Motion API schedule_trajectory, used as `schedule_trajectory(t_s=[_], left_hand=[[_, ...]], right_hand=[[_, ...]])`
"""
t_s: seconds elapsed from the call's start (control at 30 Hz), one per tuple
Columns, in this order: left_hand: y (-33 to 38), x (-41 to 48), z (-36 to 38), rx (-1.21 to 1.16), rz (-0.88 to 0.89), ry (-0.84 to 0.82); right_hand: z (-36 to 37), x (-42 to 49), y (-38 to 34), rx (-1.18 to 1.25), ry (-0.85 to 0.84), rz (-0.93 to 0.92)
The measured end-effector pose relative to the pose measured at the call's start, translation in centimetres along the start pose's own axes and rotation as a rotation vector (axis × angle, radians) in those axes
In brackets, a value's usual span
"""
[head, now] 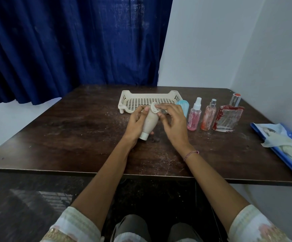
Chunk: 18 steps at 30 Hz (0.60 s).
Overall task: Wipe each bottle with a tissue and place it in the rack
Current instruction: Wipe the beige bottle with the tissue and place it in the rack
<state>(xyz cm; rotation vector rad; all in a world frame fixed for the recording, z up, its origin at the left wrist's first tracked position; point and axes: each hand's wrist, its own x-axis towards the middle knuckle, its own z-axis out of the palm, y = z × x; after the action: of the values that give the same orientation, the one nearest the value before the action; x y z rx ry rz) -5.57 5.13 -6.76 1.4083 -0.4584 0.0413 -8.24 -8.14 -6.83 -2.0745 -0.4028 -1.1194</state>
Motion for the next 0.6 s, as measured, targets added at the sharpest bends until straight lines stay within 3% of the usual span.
schedule_trajectory(t_s=[0.33, 0.6], left_hand=[[-0.23, 0.72, -0.4, -0.125, 0.02, 0.17], [-0.75, 0.75, 0.0, -0.065, -0.039, 0.063]], right_hand=[[0.21, -0.35, -0.26, 0.112, -0.089, 0.012], [-0.1, 0.03, 0.03, 0.172, 0.005, 0.091]])
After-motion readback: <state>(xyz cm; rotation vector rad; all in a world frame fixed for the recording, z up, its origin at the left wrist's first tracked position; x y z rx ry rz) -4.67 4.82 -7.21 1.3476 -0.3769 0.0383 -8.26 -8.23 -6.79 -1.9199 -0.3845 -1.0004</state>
